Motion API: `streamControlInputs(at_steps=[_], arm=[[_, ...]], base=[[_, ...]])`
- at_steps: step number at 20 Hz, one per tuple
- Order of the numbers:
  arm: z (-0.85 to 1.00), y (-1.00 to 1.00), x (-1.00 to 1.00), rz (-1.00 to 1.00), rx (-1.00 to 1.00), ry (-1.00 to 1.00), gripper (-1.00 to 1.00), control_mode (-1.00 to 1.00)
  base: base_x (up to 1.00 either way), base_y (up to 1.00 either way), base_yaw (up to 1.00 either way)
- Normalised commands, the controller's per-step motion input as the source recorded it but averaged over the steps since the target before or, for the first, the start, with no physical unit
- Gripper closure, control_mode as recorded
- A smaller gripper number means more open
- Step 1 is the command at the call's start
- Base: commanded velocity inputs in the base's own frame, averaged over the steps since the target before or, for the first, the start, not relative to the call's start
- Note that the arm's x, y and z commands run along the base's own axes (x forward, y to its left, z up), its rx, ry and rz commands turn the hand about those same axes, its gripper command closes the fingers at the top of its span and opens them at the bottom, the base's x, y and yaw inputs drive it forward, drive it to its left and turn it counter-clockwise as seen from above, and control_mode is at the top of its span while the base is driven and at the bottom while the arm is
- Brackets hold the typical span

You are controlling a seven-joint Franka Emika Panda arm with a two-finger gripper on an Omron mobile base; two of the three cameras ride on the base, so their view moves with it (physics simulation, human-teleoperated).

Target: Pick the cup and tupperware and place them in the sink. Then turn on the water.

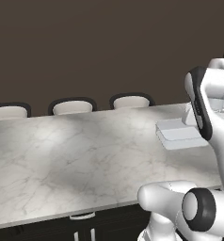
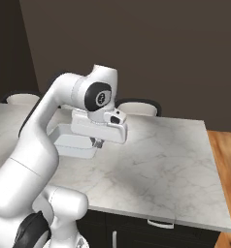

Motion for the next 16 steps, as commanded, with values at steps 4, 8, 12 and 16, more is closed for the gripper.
streamControlInputs(at_steps=[4, 8, 12, 16], arm=[[0.0, 0.0, 0.0, 0.0, 0.0, 0.0, 1.0, 1.0], [0.0, 0.0, 0.0, 0.0, 0.0, 0.0, 1.0, 1.0], [0.0, 0.0, 0.0, 0.0, 0.0, 0.0, 1.0, 1.0], [0.0, 0.0, 0.0, 0.0, 0.0, 0.0, 1.0, 1.0]], base=[[-0.38, -0.29, 0.0], [-0.56, -0.63, -0.04], [-0.55, -0.55, -0.09], [-0.36, -0.34, -0.27]])
